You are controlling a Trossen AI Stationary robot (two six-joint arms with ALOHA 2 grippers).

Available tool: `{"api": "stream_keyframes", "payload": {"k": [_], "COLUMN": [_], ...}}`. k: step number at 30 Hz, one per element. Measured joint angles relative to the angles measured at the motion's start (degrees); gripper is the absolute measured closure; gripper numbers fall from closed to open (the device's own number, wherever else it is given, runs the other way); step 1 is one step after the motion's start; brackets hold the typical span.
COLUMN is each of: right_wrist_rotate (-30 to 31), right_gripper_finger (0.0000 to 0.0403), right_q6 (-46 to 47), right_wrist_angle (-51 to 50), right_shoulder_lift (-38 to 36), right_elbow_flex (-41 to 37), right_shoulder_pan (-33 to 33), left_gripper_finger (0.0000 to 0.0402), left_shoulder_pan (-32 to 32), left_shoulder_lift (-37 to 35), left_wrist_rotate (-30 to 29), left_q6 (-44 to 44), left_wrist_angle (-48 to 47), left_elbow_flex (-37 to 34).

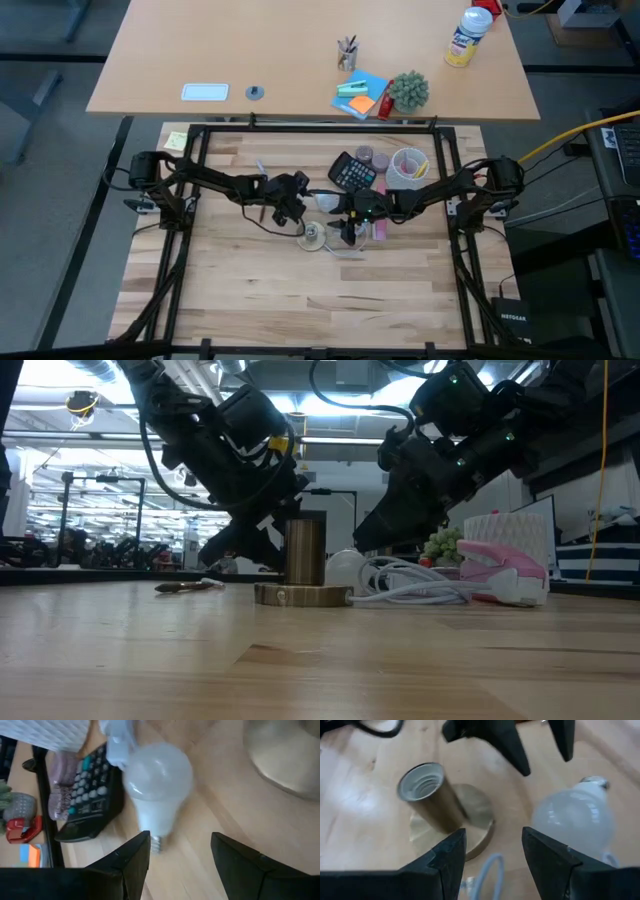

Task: Screw lightbulb
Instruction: Insert the lightbulb into the gold lamp

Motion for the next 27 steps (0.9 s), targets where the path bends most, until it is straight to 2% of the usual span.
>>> {"api": "stream_keyframes", "payload": {"k": [4,13,18,27], "right_wrist_rotate": [2.4,1.8,1.5,1.5], "right_gripper_finger": [0.0205,0.0205,0.0205,0.0205], "right_q6": [0.0,0.0,0.0,0.0], "right_wrist_angle": [0.1,0.0,-0.2,-0.7], "right_shoulder_lift": [0.0,0.0,0.0,0.0], "right_elbow_flex": [0.0,0.0,0.0,0.0], "right_shoulder_pan": [0.0,0.0,0.0,0.0], "left_gripper_finger": [0.0201,0.0201,0.0202,0.0202], "left_shoulder_pan": [0.9,4.6,5.2,5.2], "left_shoulder_lift": [1.0,5.2,8.7,14.8], "left_wrist_rotate": [1.3,6.1,11.6,12.7], "left_q6": [-0.8,1.2,3.9,6.1], "left_wrist_angle": [0.7,0.2,0.0,-0.2], "left_elbow_flex": [1.6,4.9,8.2,13.5]}}
